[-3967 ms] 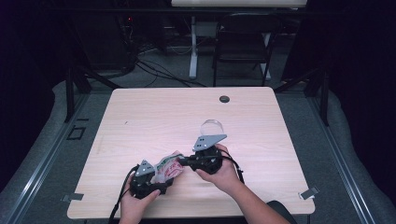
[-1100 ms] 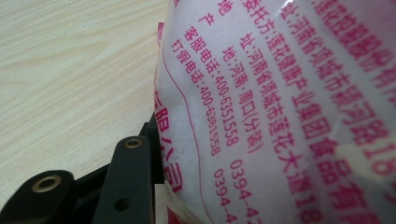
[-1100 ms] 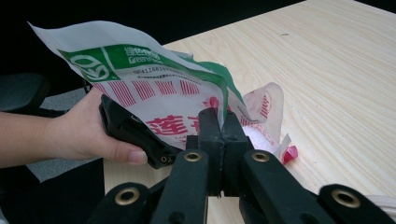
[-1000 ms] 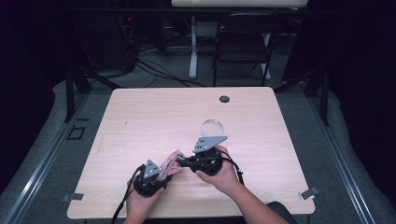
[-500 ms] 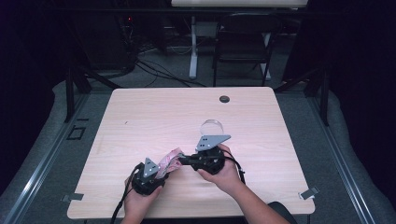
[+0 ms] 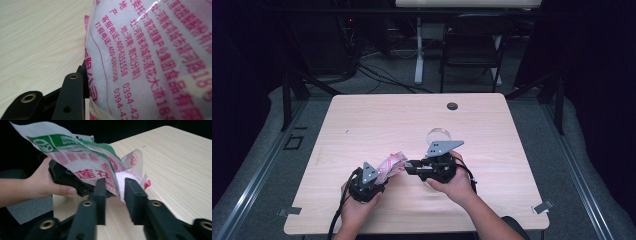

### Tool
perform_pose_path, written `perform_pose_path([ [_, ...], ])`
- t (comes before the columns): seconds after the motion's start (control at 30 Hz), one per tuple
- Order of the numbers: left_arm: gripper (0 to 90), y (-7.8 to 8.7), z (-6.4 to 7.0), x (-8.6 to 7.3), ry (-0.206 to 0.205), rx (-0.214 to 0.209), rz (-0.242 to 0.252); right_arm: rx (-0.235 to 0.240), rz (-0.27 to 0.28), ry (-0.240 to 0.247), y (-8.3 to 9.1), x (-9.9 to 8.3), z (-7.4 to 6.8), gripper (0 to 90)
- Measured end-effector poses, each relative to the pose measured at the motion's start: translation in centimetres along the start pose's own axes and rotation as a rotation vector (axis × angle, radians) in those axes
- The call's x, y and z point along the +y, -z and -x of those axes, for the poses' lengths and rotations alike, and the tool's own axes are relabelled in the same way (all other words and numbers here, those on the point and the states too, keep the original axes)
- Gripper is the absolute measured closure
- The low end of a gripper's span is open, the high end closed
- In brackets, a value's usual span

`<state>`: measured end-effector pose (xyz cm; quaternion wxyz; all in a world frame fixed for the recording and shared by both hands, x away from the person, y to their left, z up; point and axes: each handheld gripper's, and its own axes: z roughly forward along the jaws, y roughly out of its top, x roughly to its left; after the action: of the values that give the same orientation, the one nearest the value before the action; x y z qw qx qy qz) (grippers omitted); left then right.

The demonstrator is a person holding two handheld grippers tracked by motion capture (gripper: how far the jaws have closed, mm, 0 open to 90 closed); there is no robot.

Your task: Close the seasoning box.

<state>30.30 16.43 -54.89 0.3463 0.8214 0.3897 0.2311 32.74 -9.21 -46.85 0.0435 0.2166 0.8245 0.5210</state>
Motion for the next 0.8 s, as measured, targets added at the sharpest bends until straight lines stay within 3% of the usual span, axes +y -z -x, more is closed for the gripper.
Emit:
perform_pose_path([
  [0.2, 60.9, 0.4, -0.4, 1.2, -0.034, 0.022, 0.002, -0.028, 0.006, 0.037, 0.6, 0.5, 0.3, 56.9],
  [0.4, 60.9, 0.7, -1.0, 2.6, -0.051, 0.04, 0.019, -0.051, 0.005, 0.09, 2.0, 1.7, 0.2, 53.2],
  [0.57, 60.9, 0.9, -1.3, 3.8, -0.089, 0.061, 0.021, -0.067, 0.009, 0.106, 2.7, 2.9, 0.1, 54.0],
  [0.7, 61.0, 0.9, -1.4, 4.9, -0.132, 0.079, 0.022, -0.097, -0.033, 0.138, 2.9, 4.0, 0.1, 57.3],
  [0.8, 61.0, 0.8, -1.2, 5.5, -0.16, 0.092, 0.025, -0.106, -0.02, 0.149, 3.2, 4.5, 0.2, 57.6],
])
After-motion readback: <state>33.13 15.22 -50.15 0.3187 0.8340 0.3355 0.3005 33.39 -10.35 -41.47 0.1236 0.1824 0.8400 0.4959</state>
